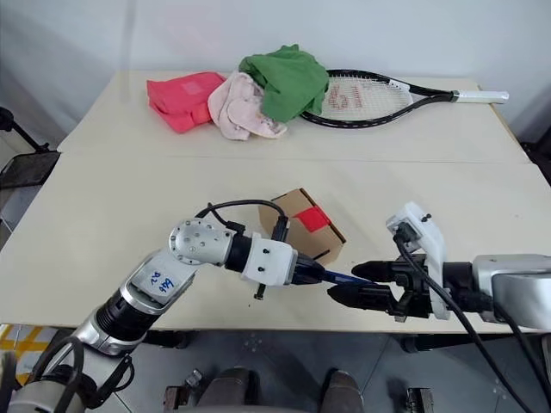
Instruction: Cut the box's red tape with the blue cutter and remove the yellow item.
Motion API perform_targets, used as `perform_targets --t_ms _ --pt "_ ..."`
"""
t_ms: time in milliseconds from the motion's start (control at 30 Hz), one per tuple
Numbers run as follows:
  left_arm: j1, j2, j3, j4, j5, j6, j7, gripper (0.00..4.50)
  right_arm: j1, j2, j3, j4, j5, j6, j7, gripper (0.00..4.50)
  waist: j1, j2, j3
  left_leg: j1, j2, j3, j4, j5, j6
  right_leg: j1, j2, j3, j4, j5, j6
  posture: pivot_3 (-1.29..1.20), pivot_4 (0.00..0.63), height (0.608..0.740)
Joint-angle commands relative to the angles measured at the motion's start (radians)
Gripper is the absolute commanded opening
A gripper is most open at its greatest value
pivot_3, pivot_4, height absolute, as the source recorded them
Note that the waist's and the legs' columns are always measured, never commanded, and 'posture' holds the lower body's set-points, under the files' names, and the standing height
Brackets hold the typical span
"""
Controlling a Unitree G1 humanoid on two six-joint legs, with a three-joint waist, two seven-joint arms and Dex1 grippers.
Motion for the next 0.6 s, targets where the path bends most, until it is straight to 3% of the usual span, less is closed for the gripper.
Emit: perform_targets --t_ms 33,233,600 --pt "-0.022 -0.013 0.001 -0.014 0.012 -0.022 -0.007 0.51 -0.082 0.048 0.068 0.039 0.018 0.023 -0.050 4.48 0.001 0.000 0.000 -0.001 0.000 0.000 0.001 0.000 0.000 0.000 0.000 0.000 0.000 0.001 0.000 0.00 0.150 0.740" --pt "-0.031 -0.030 -0.001 -0.008 0.018 -0.022 -0.009 0.51 -0.157 0.120 0.131 0.080 0.018 0.071 -0.106 4.48 0.002 0.000 0.000 -0.001 0.000 0.000 0.002 0.000 0.001 0.000 0.000 0.000 -0.001 0.002 0.000 0.00 0.150 0.740" --pt "-0.038 -0.032 0.002 0.002 0.031 -0.024 -0.015 0.51 -0.164 0.181 0.142 0.107 0.018 0.102 -0.154 4.48 0.002 0.000 0.000 -0.001 0.000 0.000 0.002 0.000 0.001 0.000 0.000 0.000 -0.001 0.003 0.000 0.00 0.150 0.740"
